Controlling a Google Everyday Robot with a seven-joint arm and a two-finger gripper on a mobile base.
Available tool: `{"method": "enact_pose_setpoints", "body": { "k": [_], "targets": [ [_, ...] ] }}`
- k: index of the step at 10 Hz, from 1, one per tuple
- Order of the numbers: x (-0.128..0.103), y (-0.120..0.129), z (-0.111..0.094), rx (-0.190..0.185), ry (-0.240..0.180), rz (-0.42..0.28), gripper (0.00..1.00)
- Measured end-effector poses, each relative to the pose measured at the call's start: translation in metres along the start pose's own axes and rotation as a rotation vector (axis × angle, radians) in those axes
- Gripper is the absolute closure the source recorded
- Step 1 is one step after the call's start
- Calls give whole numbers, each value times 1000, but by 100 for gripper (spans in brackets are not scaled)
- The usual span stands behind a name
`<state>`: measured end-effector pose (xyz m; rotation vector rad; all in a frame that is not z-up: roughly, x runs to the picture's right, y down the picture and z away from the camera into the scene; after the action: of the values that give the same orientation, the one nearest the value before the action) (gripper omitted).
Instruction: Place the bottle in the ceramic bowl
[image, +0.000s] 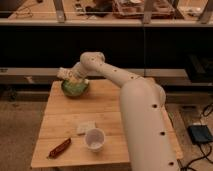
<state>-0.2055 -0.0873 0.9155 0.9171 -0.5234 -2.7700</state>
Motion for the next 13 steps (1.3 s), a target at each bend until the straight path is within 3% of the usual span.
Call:
{"method": "enact_pose_setpoints", "body": {
  "k": [2, 8, 13],
  "targets": [
    [-4, 6, 0, 2, -5, 15, 100],
    [2, 15, 19, 24, -57, -35, 100],
    [-7, 4, 37, 75, -72, -10, 100]
  ]
}}
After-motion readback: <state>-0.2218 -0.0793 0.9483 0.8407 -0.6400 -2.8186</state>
